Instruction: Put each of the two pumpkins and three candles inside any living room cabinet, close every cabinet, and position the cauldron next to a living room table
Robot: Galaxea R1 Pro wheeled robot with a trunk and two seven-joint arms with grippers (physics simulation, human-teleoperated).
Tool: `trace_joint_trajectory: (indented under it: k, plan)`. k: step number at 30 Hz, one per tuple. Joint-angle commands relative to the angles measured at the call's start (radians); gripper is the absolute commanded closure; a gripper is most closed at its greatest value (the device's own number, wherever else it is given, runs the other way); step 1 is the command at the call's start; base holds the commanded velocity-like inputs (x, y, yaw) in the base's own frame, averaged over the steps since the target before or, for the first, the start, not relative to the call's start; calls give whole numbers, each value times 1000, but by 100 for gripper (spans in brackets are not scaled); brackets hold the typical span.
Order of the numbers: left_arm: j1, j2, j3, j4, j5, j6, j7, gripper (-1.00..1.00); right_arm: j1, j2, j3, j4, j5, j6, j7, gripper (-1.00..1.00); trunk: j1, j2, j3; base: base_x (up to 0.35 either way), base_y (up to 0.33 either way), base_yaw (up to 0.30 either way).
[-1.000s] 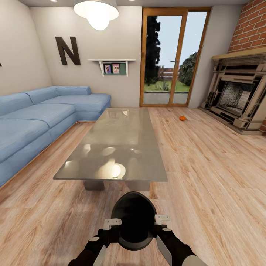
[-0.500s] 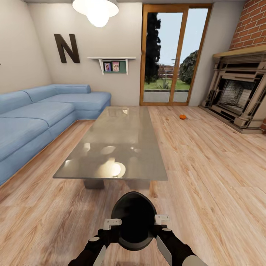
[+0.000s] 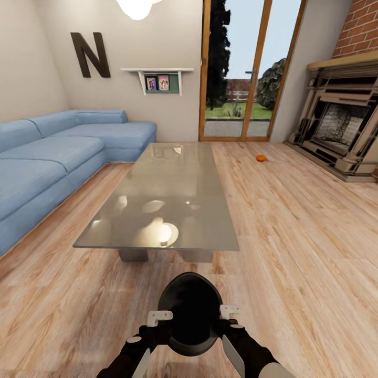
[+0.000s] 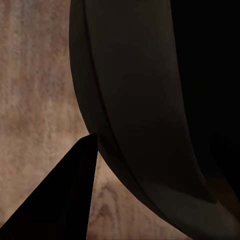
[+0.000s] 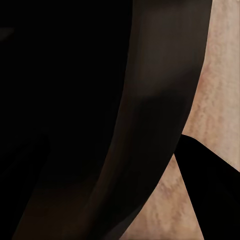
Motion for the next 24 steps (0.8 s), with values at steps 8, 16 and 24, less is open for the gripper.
trace_joint_trajectory:
  k: [8,16,24]
  plan:
    - [0,0,-6,-1,23,4,4,100,-1,-1,5,-5,7,-19,-7,100,0,0,-1,0,0,0]
    - [0,0,-6,-1,23,5,4,100,-1,-1,5,-5,6,-20,-7,100,0,0,-1,149,0,0]
    - [0,0,-6,-1,23,4,4,100,-1,-1,5,-5,7,-20,-7,100,0,0,-1,233,0,0]
